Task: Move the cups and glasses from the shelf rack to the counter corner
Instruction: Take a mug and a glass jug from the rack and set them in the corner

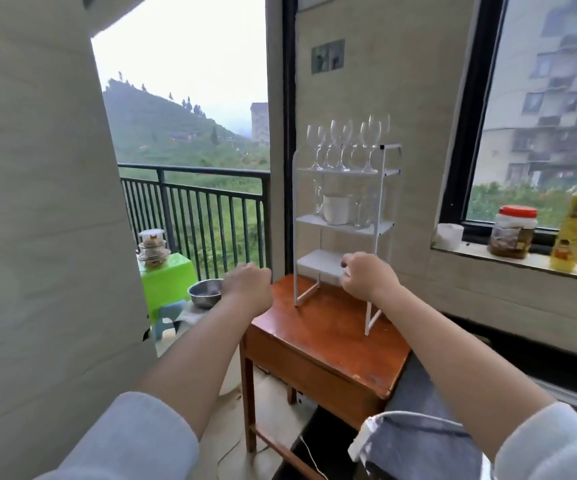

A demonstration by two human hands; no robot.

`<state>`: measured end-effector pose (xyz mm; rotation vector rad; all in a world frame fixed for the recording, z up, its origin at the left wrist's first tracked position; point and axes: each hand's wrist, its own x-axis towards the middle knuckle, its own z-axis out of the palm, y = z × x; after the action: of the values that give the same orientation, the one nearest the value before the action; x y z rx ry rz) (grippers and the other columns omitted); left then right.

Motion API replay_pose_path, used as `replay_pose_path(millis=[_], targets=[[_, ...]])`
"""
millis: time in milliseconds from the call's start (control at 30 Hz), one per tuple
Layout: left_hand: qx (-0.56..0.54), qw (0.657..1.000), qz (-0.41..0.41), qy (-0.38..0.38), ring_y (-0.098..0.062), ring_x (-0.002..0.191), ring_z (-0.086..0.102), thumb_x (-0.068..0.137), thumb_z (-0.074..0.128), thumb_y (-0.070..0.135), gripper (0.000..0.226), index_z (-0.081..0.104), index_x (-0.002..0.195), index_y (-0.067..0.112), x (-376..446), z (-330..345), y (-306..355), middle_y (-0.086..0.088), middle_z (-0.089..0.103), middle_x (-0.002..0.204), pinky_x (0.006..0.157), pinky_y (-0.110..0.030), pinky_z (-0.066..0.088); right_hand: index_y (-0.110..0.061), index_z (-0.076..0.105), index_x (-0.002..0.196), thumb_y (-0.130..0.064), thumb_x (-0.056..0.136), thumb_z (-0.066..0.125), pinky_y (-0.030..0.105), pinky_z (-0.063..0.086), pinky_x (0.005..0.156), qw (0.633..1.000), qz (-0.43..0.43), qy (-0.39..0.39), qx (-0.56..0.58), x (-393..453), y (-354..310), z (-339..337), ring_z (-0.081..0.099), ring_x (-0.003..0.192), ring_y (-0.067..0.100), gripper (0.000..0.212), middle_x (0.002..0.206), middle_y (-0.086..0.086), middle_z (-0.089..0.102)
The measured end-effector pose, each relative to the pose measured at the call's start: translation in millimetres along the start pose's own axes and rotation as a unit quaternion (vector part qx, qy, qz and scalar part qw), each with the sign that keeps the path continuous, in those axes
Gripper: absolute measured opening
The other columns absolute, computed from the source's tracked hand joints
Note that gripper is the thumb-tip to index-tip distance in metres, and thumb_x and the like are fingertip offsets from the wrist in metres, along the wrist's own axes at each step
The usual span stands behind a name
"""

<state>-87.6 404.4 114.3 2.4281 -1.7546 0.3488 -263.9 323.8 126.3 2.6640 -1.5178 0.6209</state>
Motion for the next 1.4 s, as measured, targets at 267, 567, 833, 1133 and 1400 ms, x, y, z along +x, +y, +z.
replay_pose_path(millis=[267, 567, 833, 1133, 1400], targets=[[-0.114, 0.993, 0.035, -0.019, -0.029, 0.113, 0.048, 0.091, 0.039, 0.021, 0.029, 0.055, 0.110, 0.007, 122, 29, -37, -0.013, 0.055, 0.119, 0.087, -0.038, 0.043, 0.002, 0.061, 0.105, -0.012, 0.088, 0.045, 0.032, 0.044, 0.077, 0.989, 0.095, 0.047, 0.099, 107, -6, 25, 0.059, 0.100, 0.032, 0.028, 0.107, 0.019, 0.066], [-0.234, 0.970, 0.069, -0.008, -0.027, 0.114, 0.048, 0.089, 0.044, 0.021, 0.032, 0.050, 0.118, 0.009, 262, 60, -4, -0.012, 0.053, 0.121, 0.082, -0.034, 0.043, 0.003, 0.044, 0.129, -0.014, 0.088, 0.051, 0.035, 0.039, 0.094, 0.950, 0.217, 0.093, 0.206, 229, 31, 57, 0.049, 0.117, 0.034, 0.045, 0.128, 0.022, 0.053], [-0.394, 0.915, 0.059, -0.066, -0.025, 0.116, 0.053, 0.090, 0.049, 0.025, 0.046, 0.042, 0.132, 0.006, 377, 81, 44, -0.011, 0.054, 0.131, 0.086, -0.028, 0.042, 0.003, 0.065, 0.094, -0.018, 0.083, 0.059, 0.030, 0.043, 0.075, 0.853, 0.332, 0.171, 0.366, 315, 88, 83, 0.057, 0.087, 0.029, 0.024, 0.083, 0.014, 0.062], [-0.680, 0.713, -0.008, -0.172, -0.013, 0.058, 0.040, 0.082, 0.058, 0.011, 0.018, 0.049, 0.067, 0.014, 432, 100, 88, -0.001, 0.046, 0.065, 0.056, -0.023, 0.031, -0.016, 0.037, 0.047, -0.021, 0.082, 0.059, 0.023, 0.029, 0.044, 0.738, 0.347, 0.228, 0.532, 350, 100, 100, 0.032, 0.038, 0.016, 0.042, 0.023, -0.009, 0.031], [-0.786, 0.578, -0.103, -0.191, -0.016, 0.057, 0.038, 0.082, 0.055, 0.002, 0.020, 0.049, 0.067, 0.014, 438, 104, 84, -0.005, 0.039, 0.068, 0.052, -0.028, 0.046, -0.015, 0.029, 0.044, -0.004, 0.081, 0.051, 0.016, 0.015, 0.034, 0.693, 0.388, 0.309, 0.523, 332, 92, 99, 0.021, 0.024, 0.007, 0.044, 0.020, -0.009, 0.024]])
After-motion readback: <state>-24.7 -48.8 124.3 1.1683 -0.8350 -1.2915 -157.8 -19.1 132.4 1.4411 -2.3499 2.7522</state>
